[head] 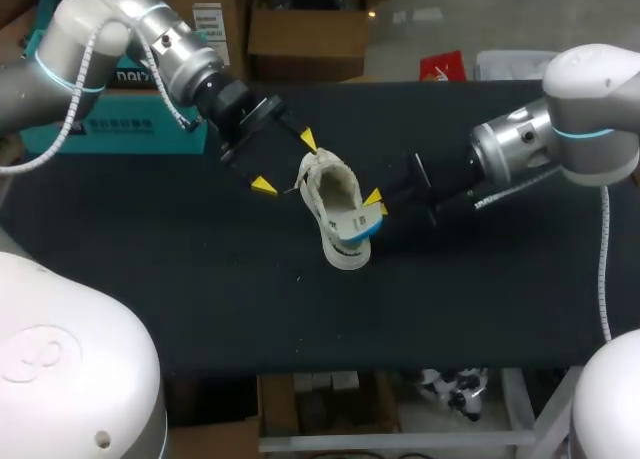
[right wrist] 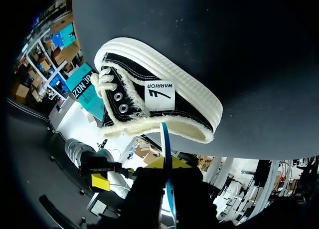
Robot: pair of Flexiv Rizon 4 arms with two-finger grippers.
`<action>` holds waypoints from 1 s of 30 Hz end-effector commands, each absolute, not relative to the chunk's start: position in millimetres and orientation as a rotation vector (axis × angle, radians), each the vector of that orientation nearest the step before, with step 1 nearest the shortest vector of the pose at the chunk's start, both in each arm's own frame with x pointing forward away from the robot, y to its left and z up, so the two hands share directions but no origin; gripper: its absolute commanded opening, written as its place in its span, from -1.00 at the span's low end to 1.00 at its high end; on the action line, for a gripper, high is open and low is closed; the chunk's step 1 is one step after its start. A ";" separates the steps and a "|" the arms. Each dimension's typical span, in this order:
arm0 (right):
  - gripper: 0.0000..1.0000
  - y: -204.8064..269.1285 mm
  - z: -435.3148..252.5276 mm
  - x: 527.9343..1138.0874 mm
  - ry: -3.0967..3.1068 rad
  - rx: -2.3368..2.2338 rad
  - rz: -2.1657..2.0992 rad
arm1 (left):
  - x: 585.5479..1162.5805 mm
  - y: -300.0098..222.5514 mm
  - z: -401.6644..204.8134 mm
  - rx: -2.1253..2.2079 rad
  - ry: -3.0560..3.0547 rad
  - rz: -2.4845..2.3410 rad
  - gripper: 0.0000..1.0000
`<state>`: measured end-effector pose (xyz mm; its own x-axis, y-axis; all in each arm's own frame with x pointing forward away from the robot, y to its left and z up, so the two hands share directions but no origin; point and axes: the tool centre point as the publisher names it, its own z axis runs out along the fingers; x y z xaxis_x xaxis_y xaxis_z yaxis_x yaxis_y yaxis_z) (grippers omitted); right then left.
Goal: Open the shoe tongue, take the insole out of the shoe, put the insole back into the shoe, and pack the shoe into the shoebox
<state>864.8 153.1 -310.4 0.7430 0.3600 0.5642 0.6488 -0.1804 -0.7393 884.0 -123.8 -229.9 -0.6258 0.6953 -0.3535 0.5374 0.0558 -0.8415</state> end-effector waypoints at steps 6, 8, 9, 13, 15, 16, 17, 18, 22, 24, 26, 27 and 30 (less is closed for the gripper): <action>-1.00 157.7 -321.7 865.1 -0.707 -1.747 -0.349 | 864.6 -141.0 -244.4 -1.304 -2.285 1.669 1.00; -1.00 157.0 -320.0 862.2 -0.696 -1.731 -0.387 | 860.4 -144.5 -248.0 -1.312 -2.349 1.677 1.00; -1.00 156.9 -319.4 861.1 -0.686 -1.722 -0.394 | 859.4 -145.6 -249.4 -1.315 -2.351 1.680 1.00; -1.00 158.2 -318.5 858.0 -0.648 -1.726 -0.436 | 855.3 -149.9 -254.3 -1.339 -2.362 1.708 1.00; -1.00 158.7 -318.8 855.1 -0.628 -1.718 -0.461 | 853.4 -152.9 -257.4 -1.351 -2.368 1.717 1.00; -1.00 159.2 -319.1 854.1 -0.617 -1.721 -0.465 | 851.8 -153.9 -258.6 -1.357 -2.377 1.726 1.00; -1.00 159.6 -319.7 853.1 -0.606 -1.713 -0.477 | 851.5 -155.0 -259.7 -1.360 -2.412 1.726 1.00; -1.00 159.8 -319.9 852.4 -0.598 -1.710 -0.481 | 850.8 -155.7 -261.1 -1.375 -2.407 1.725 1.00; -1.00 161.6 -320.3 849.6 -0.561 -1.703 -0.512 | 846.3 -159.9 -267.4 -1.396 -2.415 1.752 1.00; -1.00 162.2 -320.4 848.2 -0.550 -1.691 -0.526 | 844.6 -163.8 -272.7 -1.417 -2.440 1.753 1.00; -1.00 162.7 -320.9 847.7 -0.541 -1.675 -0.540 | 843.9 -169.3 -278.9 -1.434 -2.478 1.755 1.00; -1.00 162.9 -321.1 847.1 -0.538 -1.674 -0.545 | 844.3 -171.2 -281.7 -1.439 -2.477 1.766 1.00; -1.00 163.7 -321.9 846.2 -0.532 -1.666 -0.552 | 846.8 -178.5 -291.7 -1.443 -2.485 1.800 0.62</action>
<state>847.8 164.3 -317.8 0.7826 0.0657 0.6191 0.6206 -0.1603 -0.7675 850.2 -170.6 -281.9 -0.5870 0.5648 -0.5801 0.7410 0.0862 -0.6659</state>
